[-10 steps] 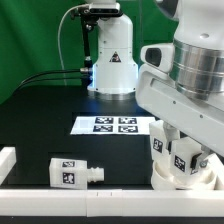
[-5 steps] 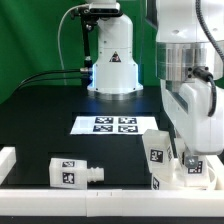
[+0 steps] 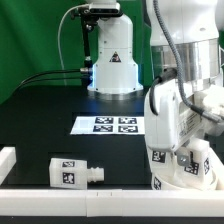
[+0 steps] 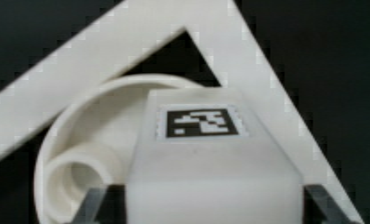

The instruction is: Assemble stool

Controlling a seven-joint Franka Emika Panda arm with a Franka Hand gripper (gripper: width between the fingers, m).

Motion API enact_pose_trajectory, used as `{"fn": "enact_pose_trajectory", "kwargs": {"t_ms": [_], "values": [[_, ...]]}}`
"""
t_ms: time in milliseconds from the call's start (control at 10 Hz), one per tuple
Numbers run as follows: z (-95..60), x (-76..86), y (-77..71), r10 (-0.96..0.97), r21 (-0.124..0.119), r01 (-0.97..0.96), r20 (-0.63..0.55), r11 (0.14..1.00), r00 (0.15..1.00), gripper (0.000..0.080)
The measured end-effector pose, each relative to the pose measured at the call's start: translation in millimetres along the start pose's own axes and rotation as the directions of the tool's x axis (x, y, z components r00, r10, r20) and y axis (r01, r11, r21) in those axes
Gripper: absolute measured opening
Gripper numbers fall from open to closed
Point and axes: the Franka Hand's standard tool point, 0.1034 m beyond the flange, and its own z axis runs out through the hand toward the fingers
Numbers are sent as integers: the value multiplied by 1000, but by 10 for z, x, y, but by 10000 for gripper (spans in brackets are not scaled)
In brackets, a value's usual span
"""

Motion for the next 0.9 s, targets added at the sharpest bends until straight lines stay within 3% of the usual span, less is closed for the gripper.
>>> {"fn": "enact_pose_trajectory", "kwargs": {"t_ms": [100,400,500,600,900], "values": [[0,1,25,22,25,-22,5,999,1000,334],[3,-4,43,-60,37,60,-10,998,998,334],[8,0,44,-61,37,62,-11,997,998,493],[9,-2,46,-69,36,69,-11,997,998,598],[-160,-79,122,-386,35,385,8,922,923,646]]}}
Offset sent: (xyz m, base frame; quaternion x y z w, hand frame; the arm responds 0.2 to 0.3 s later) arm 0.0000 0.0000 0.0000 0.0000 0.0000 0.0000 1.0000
